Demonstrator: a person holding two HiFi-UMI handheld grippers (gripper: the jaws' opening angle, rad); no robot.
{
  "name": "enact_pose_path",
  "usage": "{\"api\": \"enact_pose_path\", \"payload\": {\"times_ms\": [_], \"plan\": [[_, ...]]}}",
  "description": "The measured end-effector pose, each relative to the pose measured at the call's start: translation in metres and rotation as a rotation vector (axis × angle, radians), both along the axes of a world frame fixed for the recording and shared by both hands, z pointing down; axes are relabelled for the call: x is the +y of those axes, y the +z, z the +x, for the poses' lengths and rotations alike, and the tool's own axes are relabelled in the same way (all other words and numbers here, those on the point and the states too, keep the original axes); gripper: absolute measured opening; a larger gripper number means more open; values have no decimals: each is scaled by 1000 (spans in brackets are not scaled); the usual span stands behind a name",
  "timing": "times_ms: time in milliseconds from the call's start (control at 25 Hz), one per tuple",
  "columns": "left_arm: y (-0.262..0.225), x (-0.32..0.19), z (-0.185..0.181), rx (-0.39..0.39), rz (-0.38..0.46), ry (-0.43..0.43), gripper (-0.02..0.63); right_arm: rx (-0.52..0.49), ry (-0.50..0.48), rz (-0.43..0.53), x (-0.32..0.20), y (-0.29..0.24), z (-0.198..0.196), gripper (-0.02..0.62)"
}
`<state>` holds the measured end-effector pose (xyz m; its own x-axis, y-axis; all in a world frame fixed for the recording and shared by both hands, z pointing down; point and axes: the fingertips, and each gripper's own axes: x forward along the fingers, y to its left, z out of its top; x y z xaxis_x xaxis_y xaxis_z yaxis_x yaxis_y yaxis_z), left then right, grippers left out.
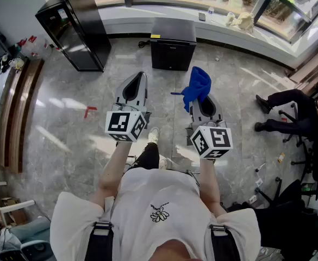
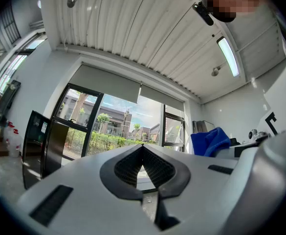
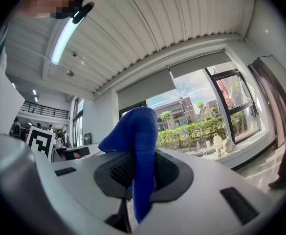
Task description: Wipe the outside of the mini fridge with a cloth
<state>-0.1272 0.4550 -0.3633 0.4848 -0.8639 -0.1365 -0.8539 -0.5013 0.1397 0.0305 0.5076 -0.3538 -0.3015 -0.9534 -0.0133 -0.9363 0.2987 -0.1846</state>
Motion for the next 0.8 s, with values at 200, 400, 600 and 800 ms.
{"api": "enact_pose_path", "payload": {"times_ms": [200,400,600,800], "plan": [[10,-41,4,20,8,6,5,6,-3,-3,-39,12,3,80],[2,-111,4,90,27,19,5,19,13,5,-107,6,8,80],[-4,-191,-7,86,24,32,5,31,13,14,-185,-5,-6,81],[-3,-272,-23,54,9,53,5,38,21,9,-265,-10,-25,80]]}}
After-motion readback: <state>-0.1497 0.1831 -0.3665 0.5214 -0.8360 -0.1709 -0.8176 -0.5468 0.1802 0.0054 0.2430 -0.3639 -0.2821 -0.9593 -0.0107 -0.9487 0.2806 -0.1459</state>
